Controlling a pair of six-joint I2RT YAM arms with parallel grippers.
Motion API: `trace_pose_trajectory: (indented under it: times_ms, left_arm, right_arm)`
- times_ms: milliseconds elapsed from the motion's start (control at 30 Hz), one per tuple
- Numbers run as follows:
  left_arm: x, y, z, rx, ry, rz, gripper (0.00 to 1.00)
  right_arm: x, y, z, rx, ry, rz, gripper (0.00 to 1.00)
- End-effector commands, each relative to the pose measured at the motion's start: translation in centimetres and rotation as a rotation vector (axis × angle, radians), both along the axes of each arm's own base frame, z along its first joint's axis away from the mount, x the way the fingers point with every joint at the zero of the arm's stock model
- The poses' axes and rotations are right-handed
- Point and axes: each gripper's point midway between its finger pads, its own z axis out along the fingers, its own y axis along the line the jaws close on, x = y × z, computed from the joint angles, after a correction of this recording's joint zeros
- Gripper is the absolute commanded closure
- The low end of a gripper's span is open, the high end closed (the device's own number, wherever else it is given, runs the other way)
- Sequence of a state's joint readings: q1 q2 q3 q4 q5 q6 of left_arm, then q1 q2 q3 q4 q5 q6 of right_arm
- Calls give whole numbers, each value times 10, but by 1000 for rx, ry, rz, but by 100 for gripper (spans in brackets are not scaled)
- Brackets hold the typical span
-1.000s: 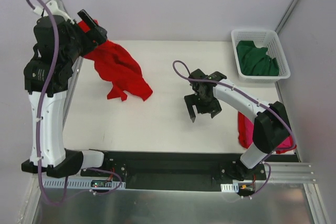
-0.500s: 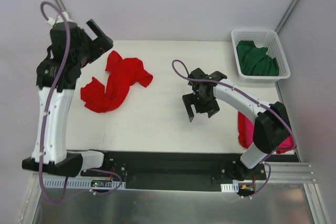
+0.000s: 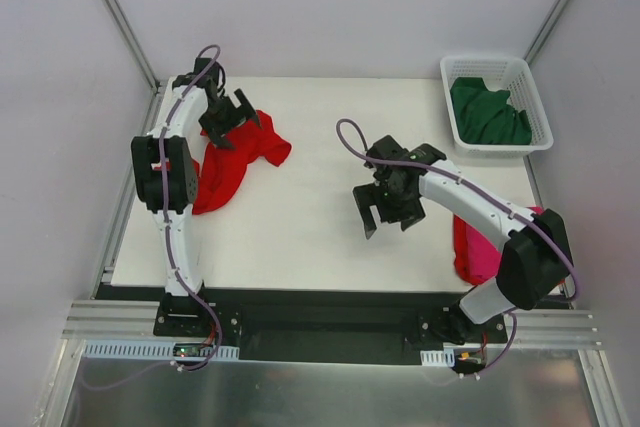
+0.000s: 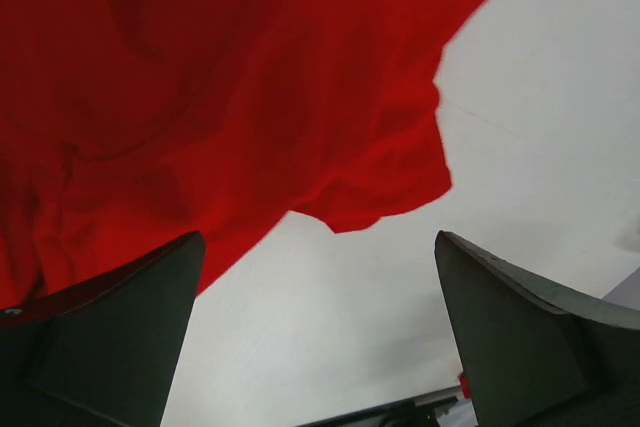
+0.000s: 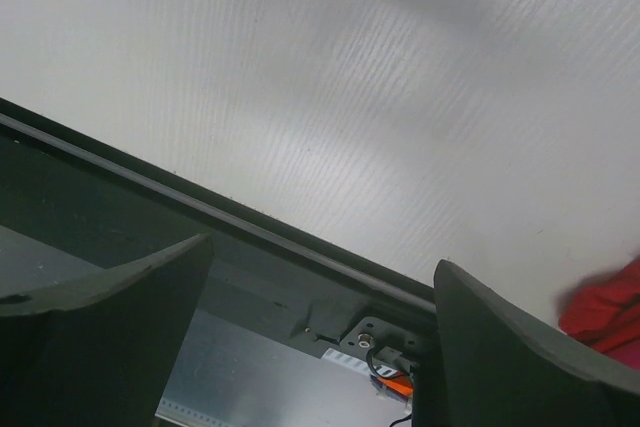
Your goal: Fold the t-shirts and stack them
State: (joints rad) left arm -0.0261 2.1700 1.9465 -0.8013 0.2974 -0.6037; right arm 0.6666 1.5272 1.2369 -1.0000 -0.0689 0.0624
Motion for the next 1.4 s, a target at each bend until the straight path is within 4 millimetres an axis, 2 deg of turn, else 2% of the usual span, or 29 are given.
trace_pose_trajectory:
  times_ms: [0,100,167,233,267,300,367,400,467,533,567,633,667,700,833,967,1033,1100,1133,1200,1233,1267,1333,1367]
  left_arm:
    - [-7,-9,33,-104,-4,-22,1]
    - [-24,-4,22,-80,60,-31,1]
    - [-46,4,11,-27,135,-38,1]
    - [-63,21,13,71,153,-24,1]
    - [-81,28,5,116,203,-28,1]
    - [-90,41,14,186,184,-16,1]
    - [-114,54,5,263,230,-23,1]
    - [-121,58,10,285,218,-22,1]
    - [-139,65,-3,323,265,-42,1]
    - [-150,80,-14,352,315,-26,1]
    - [-162,82,-25,355,358,-34,1]
    - [-169,87,-36,362,379,-30,1]
    - [-180,90,-46,360,410,-36,1]
    - [-179,91,-50,357,392,-34,1]
    - [-193,94,-71,331,439,-46,1]
    - [-202,86,-90,179,513,-32,1]
    - [-208,79,-91,104,525,-24,1]
    - [-212,68,-88,40,520,-20,0]
    - [-224,64,-90,23,544,-18,1]
    - [-228,60,-84,5,511,-15,1]
    - [-239,56,-84,-14,527,-17,1]
    - [-240,51,-75,-37,496,-19,1]
    - [-252,41,-67,-89,484,-23,1]
    - [-254,40,-55,-86,440,-24,1]
  right_arm:
    - [-9,-2,10,32,-17,17,4]
    - [-8,0,10,37,-11,21,4]
    - [-8,3,7,39,6,25,4]
    - [-7,9,6,55,23,32,4]
    - [-6,11,6,60,25,34,4]
    - [-3,15,9,75,22,37,4]
    - [0,20,10,85,25,42,4]
    - [4,26,16,108,14,46,4]
    - [7,33,20,130,16,54,4]
    - [12,43,30,173,10,67,4]
    - [12,45,31,179,14,70,4]
    - [17,50,40,203,3,78,4]
    - [16,53,42,209,4,84,4]
    - [17,54,43,217,5,89,4]
    - [17,58,46,230,10,97,4]
    - [15,60,46,243,26,99,4]
    - [14,62,44,247,39,102,4]
    - [16,64,45,249,42,103,4]
    - [17,65,43,246,50,104,4]
    - [22,70,46,259,43,107,4]
    - [24,73,47,262,43,113,4]
    - [25,74,43,252,59,112,4]
    - [30,80,47,265,61,117,4]
    - [31,82,44,261,75,118,4]
